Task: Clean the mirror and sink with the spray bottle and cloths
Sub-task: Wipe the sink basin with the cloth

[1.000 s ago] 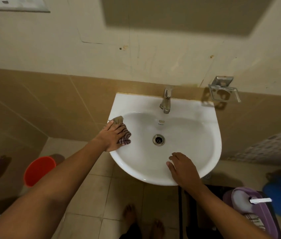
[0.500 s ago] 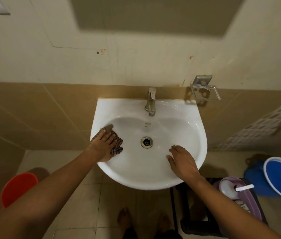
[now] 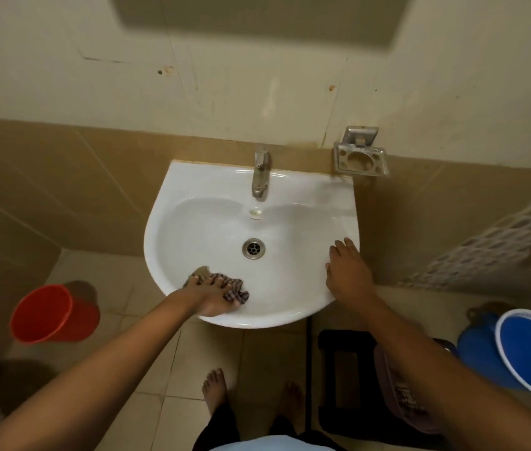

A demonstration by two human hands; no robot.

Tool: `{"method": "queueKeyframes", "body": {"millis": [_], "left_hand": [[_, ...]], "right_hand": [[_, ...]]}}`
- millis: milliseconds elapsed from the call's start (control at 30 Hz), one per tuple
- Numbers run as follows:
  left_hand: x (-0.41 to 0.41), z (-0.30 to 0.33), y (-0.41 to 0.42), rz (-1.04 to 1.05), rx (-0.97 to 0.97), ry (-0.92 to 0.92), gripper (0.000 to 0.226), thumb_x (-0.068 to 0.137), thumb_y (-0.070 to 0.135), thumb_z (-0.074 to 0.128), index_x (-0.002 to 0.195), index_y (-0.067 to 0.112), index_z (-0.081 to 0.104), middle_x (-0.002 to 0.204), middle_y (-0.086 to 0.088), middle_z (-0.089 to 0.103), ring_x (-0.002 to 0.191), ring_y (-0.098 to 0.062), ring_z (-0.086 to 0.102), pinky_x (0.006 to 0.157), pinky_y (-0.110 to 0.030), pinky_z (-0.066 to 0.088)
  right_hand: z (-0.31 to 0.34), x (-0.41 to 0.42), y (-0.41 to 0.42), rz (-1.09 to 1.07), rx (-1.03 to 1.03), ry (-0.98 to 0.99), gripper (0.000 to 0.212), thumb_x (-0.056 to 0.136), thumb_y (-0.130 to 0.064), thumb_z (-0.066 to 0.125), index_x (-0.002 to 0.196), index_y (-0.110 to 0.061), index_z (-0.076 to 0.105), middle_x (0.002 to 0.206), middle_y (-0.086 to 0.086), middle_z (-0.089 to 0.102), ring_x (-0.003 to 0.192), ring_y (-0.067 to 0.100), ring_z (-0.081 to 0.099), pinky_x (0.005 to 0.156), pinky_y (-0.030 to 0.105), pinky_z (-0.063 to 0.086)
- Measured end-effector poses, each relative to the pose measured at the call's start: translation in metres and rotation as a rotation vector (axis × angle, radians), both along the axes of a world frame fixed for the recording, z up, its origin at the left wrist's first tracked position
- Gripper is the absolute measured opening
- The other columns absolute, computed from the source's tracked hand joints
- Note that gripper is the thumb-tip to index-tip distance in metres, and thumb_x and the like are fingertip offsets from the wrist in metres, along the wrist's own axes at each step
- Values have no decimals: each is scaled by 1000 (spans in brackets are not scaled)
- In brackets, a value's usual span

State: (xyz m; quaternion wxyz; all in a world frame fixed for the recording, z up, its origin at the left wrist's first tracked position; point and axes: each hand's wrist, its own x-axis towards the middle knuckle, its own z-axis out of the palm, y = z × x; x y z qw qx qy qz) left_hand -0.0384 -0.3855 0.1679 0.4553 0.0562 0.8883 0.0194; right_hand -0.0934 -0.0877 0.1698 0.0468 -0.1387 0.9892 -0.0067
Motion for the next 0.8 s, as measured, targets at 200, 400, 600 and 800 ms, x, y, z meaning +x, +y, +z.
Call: {"method": "queueKeyframes", "body": {"millis": [200,400,600,800], "left_hand": [[2,2,62,106,209,-54,68,93,68,15,151,40,-6,162,4,-9,149,-19,-10,119,-48,-8],[-19,-15,110,232,270,-102,82,87,74,20,152,34,-8,162,-3,-13,149,-23,-14,120,-50,-6],[-51,-26,167,345,331,-63,78,94,66,18,151,26,-17,157,-9,-28,146,-28,-22,117,-54,-9],[-88,-35,198,518,407,-7,80,96,63,19,149,21,-24,154,-11,-34,144,-32,-26,115,-55,-11]], "right_hand": [[0,-5,30,-18,-21,-75,48,95,-15,47,140,2,43,150,17,39,144,31,29,121,39,21],[4,-9,39,-14,-132,-83,53,95,-8,50,146,-2,38,157,13,33,147,20,25,121,27,19],[9,-15,42,0,-169,-103,57,92,2,44,148,-3,35,160,11,27,148,18,22,117,24,21],[8,-18,42,-23,-174,-119,56,91,2,47,145,-7,38,160,7,27,148,15,23,110,25,34]]}}
